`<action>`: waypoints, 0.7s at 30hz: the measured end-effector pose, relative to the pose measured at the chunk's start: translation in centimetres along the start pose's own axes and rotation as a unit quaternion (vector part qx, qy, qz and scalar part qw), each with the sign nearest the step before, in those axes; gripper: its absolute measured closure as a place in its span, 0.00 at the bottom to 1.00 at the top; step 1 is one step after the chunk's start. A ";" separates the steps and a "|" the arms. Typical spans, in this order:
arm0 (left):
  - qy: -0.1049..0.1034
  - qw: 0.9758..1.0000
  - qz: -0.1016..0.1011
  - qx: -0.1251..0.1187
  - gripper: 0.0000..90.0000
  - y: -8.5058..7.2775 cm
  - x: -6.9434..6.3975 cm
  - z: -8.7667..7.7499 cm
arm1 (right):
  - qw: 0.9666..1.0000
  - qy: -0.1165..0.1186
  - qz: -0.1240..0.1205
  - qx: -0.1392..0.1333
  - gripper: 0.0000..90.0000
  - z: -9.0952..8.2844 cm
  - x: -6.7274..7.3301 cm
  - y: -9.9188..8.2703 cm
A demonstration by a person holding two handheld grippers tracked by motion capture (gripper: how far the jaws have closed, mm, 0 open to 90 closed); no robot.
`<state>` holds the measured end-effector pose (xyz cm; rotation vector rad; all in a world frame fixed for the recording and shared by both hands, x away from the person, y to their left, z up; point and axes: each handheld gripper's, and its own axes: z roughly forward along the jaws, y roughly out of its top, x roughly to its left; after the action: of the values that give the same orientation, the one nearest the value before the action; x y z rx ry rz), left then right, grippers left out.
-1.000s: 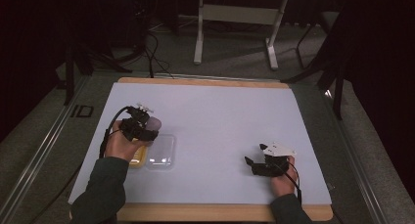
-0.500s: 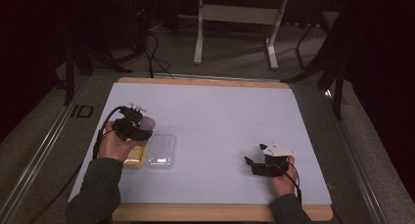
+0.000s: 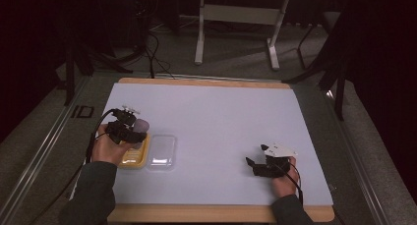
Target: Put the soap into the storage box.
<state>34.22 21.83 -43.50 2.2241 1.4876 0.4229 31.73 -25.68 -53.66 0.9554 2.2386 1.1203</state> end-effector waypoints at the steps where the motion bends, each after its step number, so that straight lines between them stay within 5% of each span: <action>1: -0.001 1.000 0.000 0.001 0.55 -0.1 0.1 0.0 | 1.000 0.000 0.000 0.000 0.23 0.0 0.0 0.0; 21: 0.001 1.000 -0.021 0.020 0.55 -1.9 1.0 0.9 | 1.000 0.000 0.000 0.000 0.23 0.0 0.0 0.0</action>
<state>33.52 23.23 -45.22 2.2188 1.5548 0.3859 31.72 -25.65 -53.67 0.9559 2.2391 1.1200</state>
